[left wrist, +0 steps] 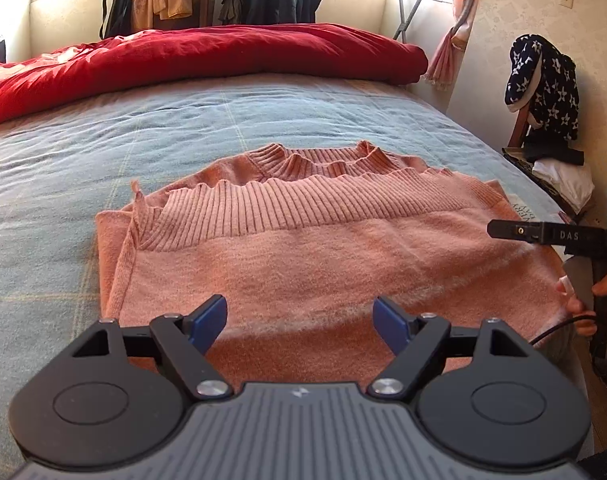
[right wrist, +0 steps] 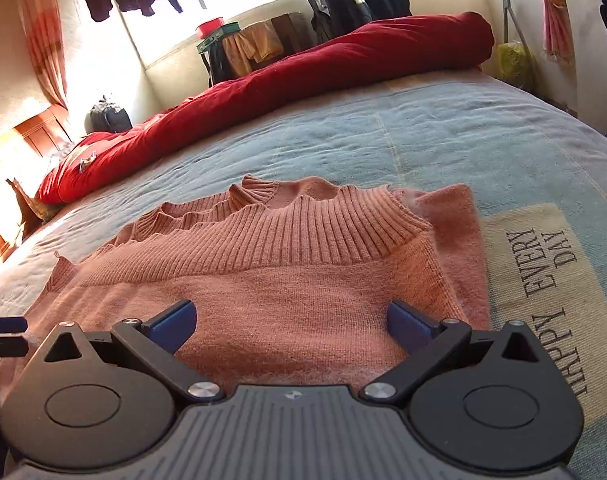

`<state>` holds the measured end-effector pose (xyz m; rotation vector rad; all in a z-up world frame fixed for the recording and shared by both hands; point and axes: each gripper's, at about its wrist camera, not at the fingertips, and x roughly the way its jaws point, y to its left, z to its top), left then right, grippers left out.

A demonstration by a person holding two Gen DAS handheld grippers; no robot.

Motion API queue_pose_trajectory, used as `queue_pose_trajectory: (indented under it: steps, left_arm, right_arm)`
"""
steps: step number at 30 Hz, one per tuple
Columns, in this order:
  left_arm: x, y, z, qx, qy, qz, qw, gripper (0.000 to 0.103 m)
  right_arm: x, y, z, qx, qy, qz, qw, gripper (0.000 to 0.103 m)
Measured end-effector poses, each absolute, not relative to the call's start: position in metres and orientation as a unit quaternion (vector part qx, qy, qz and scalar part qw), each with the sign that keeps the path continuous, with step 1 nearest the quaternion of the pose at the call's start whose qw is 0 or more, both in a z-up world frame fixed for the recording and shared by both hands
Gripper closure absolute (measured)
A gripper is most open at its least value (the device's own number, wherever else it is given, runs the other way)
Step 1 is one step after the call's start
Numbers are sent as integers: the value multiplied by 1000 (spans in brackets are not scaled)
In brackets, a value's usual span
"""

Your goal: Fold clothes

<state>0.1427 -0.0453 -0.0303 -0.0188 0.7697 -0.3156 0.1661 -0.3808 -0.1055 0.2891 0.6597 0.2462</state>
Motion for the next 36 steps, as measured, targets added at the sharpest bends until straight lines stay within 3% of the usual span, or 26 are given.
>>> queue_pose_trajectory:
  steps: [6, 13, 23, 31, 36]
  left_arm:
    - [175, -68, -31, -29, 352, -197, 915, 18]
    - [204, -79, -55, -32, 386, -197, 901, 10]
    - [277, -79, -17, -51, 376, -221, 898, 10]
    - [356, -71, -66, -99, 441, -166, 876, 10]
    - [365, -60, -58, -126, 441, -153, 876, 7]
  right_arm:
    - [164, -374, -110, 116, 313, 115, 935, 0]
    - [158, -372, -115, 101, 291, 121, 944, 0]
    - [154, -371, -120, 93, 270, 131, 949, 0]
    - [153, -374, -123, 96, 261, 140, 950, 0]
    - [154, -373, -124, 97, 258, 142, 951, 0]
